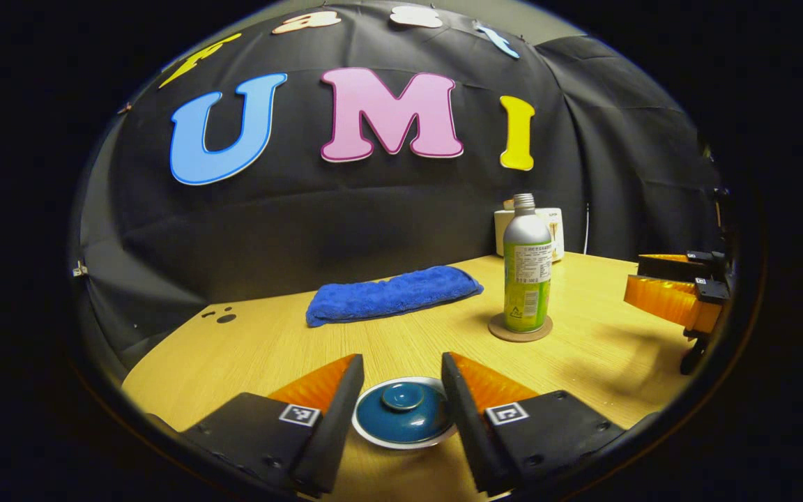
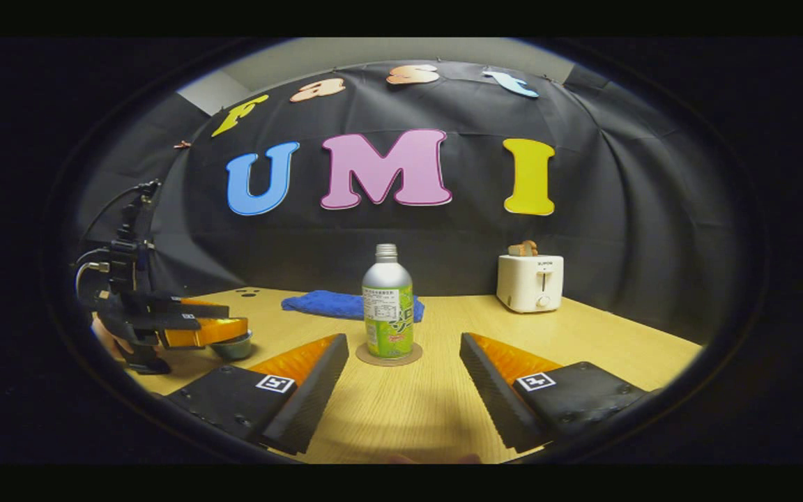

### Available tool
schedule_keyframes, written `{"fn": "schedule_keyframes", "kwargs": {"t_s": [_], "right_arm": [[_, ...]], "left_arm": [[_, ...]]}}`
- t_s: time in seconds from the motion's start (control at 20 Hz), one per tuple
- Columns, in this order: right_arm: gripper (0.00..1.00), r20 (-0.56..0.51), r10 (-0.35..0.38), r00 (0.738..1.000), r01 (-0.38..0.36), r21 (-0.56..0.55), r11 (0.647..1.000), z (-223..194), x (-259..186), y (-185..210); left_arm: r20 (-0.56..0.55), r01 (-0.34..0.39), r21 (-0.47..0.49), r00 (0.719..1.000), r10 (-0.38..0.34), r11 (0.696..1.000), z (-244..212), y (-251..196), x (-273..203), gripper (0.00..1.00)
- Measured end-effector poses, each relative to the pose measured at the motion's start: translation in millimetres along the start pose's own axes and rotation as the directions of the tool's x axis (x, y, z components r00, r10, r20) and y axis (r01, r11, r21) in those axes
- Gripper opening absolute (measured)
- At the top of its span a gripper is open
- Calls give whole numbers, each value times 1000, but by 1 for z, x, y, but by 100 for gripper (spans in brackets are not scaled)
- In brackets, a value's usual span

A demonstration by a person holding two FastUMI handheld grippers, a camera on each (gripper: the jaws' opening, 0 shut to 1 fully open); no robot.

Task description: Open the teacup lid with one hand, grasp the water bottle and pour water into the teacup with the other hand; after pouring, place the water bottle on the coaster and then close the teacup lid.

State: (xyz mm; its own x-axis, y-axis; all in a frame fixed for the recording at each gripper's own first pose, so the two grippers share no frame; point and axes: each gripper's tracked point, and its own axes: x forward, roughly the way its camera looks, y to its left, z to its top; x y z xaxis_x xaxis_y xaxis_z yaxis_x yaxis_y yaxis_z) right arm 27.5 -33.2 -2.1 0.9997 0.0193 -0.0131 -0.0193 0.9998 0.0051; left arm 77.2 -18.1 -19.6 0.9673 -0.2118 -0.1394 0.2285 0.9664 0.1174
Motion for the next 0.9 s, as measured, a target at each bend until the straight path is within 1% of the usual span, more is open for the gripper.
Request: {"fn": "schedule_keyframes", "kwargs": {"t_s": [0.05, 0.1, 0.25, 0.4, 0.5, 0.6, 0.7, 0.75, 0.8, 0.85, 0.9], "right_arm": [[99, 0, 0, 1000, 0, 0, 1000, 0, 0, 0], [99, 0, 0, 1000, 0, 0, 1000, 0, 0, 0], [99, 0, 0, 1000, 0, 0, 1000, 1, 0, 0], [99, 1, -20, 1000, 20, 0, 1000, 0, 0, -2], [99, 0, -15, 1000, 15, -1, 1000, 0, 0, 5], [99, -1, 4, 1000, -4, -1, 1000, 0, 1, 16], [99, -2, 29, 1000, -29, -2, 1000, -1, 1, 28], [99, -3, 32, 999, -32, -1, 999, -1, 2, 32], [95, -3, 18, 1000, -18, -2, 1000, -1, 4, 31], [99, -1, 2, 1000, -2, -3, 1000, -1, 5, 30], [99, -1, -3, 1000, 3, -3, 1000, 0, 6, 31]], "left_arm": [[18, 13, -5, 1000, -13, 1000, 2, -4, -6, 87], [44, 22, -11, 999, -22, 1000, 5, -7, -12, 91], [129, 19, -41, 992, -13, 999, 16, -13, -34, 97], [171, -1, -133, 985, 24, 991, 20, -14, -53, 96], [185, -27, -170, 981, 59, 985, 25, -12, -59, 96], [167, -49, -159, 983, 75, 986, 19, -12, -58, 97], [128, -95, -127, 986, 111, 987, 11, -9, -54, 97], [135, -98, -136, 984, 117, 986, 14, -7, -53, 98], [130, -108, -130, 984, 125, 986, 12, -9, -53, 97], [130, -114, -134, 983, 132, 984, 13, -7, -54, 98], [127, -122, -136, 982, 140, 983, 11, -7, -55, 98]]}}
